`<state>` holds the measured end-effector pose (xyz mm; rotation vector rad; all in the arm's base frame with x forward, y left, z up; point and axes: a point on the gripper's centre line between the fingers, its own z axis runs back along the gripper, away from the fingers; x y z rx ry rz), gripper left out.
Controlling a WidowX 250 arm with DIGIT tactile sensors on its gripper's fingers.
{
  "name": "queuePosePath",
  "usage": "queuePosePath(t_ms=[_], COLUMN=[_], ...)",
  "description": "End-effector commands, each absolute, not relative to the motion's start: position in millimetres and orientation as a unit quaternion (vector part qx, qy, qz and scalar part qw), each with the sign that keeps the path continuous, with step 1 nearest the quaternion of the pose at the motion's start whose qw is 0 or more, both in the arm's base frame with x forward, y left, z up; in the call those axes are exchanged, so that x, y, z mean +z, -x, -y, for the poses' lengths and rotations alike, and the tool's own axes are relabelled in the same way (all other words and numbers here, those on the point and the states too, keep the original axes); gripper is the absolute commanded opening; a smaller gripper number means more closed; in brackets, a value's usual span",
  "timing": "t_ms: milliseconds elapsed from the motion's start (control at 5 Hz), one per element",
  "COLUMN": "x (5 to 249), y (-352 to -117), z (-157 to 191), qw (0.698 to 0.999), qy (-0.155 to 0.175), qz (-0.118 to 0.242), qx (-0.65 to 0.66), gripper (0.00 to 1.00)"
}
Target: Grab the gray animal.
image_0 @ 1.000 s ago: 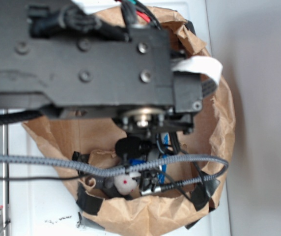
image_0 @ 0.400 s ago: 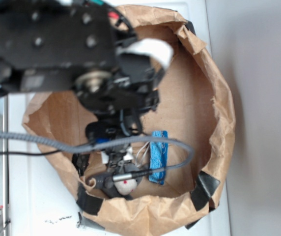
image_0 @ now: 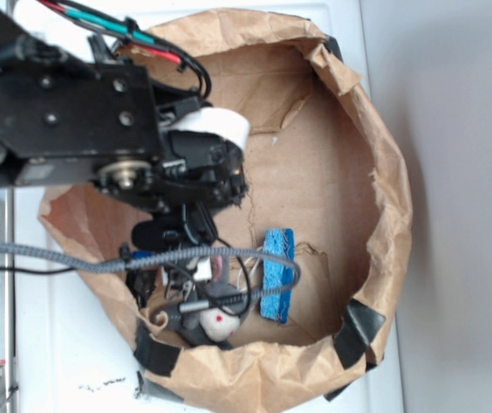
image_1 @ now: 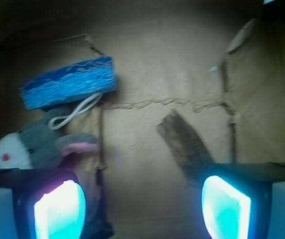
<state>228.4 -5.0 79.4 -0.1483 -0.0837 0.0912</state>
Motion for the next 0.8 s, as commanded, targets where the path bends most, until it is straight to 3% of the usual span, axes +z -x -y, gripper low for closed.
queuePosePath(t_ms=[0,200,600], x=[70,61,47], y=[-239,-239,-245], z=[32,36,69], qw=[0.990,0.984,0.979], qy=[0.141,0.174,0.202], qz=[0.030,0.026,0.019], qx=[0.000,-0.005,-0.020], gripper=[1.00,1.00,1.00])
